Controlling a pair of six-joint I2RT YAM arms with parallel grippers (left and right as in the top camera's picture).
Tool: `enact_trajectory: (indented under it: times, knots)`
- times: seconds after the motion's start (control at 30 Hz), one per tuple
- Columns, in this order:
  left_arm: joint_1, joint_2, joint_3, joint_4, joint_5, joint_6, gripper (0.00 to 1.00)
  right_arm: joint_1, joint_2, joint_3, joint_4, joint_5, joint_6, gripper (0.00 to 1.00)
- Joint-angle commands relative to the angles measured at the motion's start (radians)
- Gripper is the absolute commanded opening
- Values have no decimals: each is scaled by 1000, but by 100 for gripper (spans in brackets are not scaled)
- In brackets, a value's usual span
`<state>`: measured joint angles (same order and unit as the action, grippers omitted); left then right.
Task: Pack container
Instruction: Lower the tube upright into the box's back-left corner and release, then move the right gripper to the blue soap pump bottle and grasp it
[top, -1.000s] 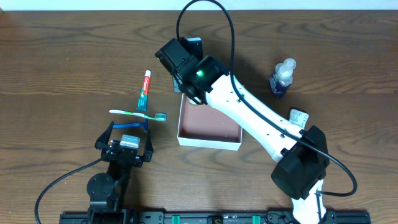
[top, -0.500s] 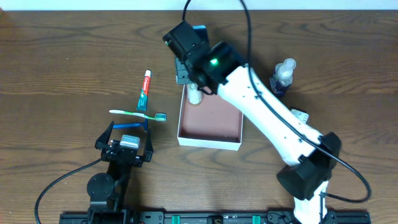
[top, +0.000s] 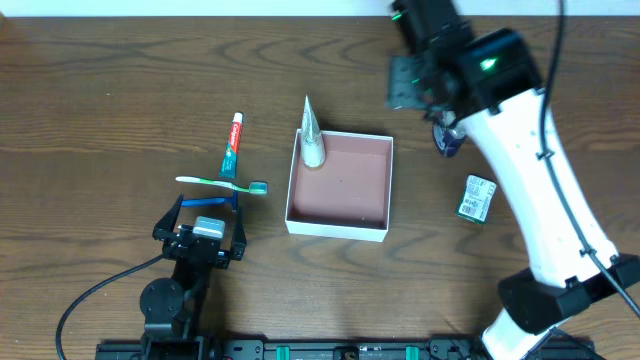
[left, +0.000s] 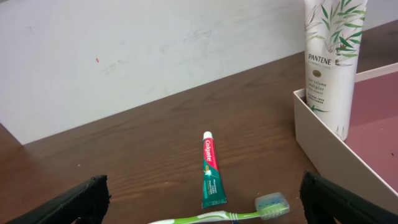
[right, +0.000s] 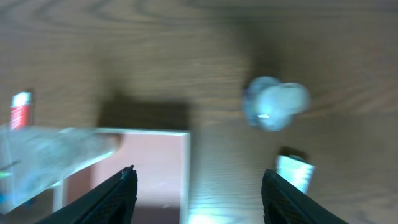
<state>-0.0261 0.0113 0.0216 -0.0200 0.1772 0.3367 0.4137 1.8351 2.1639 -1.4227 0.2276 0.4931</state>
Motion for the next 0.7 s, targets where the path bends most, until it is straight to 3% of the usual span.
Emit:
enact_trajectory:
  times: [0.0, 0.3, 0.67]
  knots:
    - [5, -1, -18, -32, 14, -9, 98, -96, 2, -18, -6, 6, -72, 65]
    - [5, -1, -18, -32, 14, -9, 98, -286, 2, -140, 9, -121, -92, 65]
    - [5, -1, -18, -32, 14, -9, 98, -310, 2, -408, 299, -192, -106, 66]
